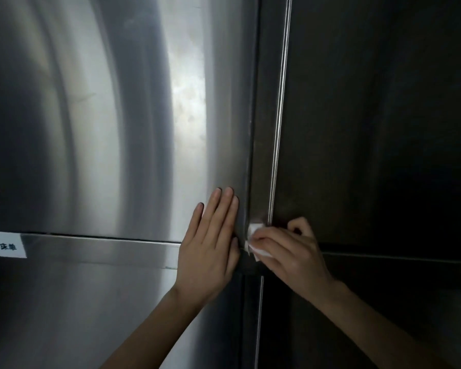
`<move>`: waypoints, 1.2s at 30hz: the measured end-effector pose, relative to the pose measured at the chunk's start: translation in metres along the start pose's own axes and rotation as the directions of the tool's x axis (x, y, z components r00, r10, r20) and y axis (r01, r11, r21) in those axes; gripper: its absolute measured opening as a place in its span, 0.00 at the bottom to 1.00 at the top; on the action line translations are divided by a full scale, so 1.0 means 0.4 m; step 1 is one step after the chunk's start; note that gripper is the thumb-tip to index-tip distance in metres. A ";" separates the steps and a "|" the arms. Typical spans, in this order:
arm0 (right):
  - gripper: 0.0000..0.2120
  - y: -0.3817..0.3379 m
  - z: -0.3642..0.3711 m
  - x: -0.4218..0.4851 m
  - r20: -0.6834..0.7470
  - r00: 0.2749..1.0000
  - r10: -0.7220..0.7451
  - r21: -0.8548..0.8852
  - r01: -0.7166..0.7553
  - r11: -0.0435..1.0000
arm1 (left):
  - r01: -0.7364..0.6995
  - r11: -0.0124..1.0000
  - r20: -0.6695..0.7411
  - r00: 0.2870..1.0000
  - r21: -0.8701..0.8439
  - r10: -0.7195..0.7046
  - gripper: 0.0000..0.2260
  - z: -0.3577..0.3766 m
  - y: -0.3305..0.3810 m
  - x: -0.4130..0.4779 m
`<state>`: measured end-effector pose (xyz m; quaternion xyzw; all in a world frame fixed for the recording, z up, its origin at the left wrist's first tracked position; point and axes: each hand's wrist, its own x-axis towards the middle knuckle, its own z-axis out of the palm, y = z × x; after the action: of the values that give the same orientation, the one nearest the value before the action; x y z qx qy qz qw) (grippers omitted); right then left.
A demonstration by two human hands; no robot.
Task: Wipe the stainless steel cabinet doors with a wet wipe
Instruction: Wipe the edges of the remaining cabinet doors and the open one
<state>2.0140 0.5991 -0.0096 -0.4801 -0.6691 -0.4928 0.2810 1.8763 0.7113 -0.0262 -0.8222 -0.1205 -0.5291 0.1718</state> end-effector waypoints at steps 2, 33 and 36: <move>0.07 0.019 0.003 0.019 -0.046 0.999 -0.008 -0.019 0.007 1.000 | -0.003 1.000 -0.057 0.998 0.016 0.004 0.26 0.022 -0.005 -0.002; 0.06 -0.165 0.162 -0.320 -0.162 0.986 0.026 -0.038 -0.033 0.999 | -0.083 0.983 -0.223 0.968 0.163 0.118 0.25 0.175 -0.020 -0.299; 0.09 -0.151 0.172 -0.320 -0.130 0.990 -0.054 -0.141 0.035 0.989 | -0.095 0.982 -0.211 0.969 0.164 0.129 0.25 0.178 -0.017 -0.317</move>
<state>2.0139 0.6132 -0.1665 -0.4495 -0.6236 -0.5752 0.2798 1.8806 0.7445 -0.1680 -0.7481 -0.0939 -0.5960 0.2763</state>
